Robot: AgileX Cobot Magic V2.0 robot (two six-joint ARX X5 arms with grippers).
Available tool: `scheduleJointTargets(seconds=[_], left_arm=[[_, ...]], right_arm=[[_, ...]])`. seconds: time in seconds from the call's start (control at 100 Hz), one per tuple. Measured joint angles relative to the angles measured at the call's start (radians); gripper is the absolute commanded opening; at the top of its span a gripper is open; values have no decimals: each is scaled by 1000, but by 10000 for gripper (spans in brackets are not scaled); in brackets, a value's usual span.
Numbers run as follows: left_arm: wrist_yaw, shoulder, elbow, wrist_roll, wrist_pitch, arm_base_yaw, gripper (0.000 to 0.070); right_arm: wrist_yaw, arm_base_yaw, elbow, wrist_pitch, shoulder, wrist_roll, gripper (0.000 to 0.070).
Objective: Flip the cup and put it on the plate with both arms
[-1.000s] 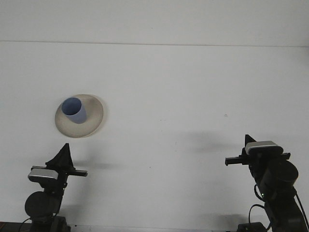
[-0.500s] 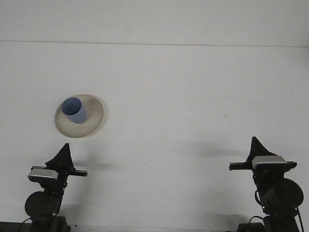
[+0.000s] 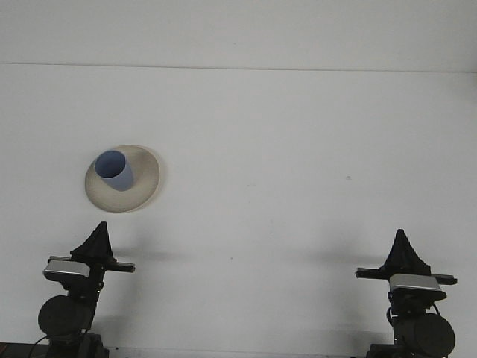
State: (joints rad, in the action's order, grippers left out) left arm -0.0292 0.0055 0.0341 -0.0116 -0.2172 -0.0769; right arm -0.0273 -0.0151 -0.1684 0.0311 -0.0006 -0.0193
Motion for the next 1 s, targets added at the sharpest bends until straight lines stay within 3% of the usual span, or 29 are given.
scheduleJointTargets(seconds=[0.48, 1.0], left_arm=[[0, 0, 0, 0, 1, 0, 12], [0, 0, 0, 0, 1, 0, 12]], right_arm=[[0, -2, 151, -183, 3, 0, 0], [0, -2, 154, -201, 3, 0, 0]])
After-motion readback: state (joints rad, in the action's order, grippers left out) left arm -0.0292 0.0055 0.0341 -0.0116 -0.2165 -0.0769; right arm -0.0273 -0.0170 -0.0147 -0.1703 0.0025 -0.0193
